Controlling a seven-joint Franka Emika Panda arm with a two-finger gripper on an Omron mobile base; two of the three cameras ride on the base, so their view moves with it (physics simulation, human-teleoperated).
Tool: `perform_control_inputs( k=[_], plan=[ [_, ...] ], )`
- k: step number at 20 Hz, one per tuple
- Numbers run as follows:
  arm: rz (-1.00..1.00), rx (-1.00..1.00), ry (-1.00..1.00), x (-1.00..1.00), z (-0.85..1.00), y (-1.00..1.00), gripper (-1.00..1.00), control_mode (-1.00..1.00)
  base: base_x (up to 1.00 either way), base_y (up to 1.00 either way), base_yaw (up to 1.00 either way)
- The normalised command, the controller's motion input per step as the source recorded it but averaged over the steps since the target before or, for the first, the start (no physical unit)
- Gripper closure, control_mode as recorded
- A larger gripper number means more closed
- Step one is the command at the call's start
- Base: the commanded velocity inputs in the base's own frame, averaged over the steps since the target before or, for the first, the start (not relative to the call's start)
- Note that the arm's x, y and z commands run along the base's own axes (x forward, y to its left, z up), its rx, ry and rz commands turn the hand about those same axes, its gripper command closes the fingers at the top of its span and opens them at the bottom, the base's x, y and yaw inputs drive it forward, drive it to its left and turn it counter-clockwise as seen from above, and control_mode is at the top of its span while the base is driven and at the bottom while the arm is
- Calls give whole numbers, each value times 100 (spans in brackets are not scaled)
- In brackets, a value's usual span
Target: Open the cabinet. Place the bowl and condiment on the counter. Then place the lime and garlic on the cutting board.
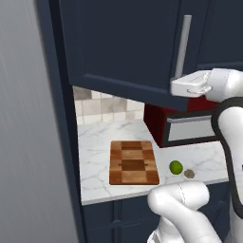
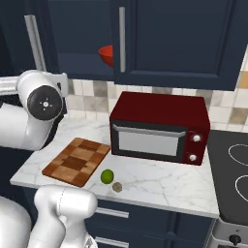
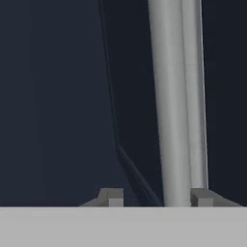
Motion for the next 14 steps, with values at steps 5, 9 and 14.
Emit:
perform_control_inputs(
  k=[5,9,14],
  plan=[
    [7,0,0,-50,13,100,100,-100,0,0,0],
    [7,0,1,-36,8,94,100,-100,0,0,0],
    [3,0,0,-47,7,31,-100,-100,0,0,0]
  ],
)
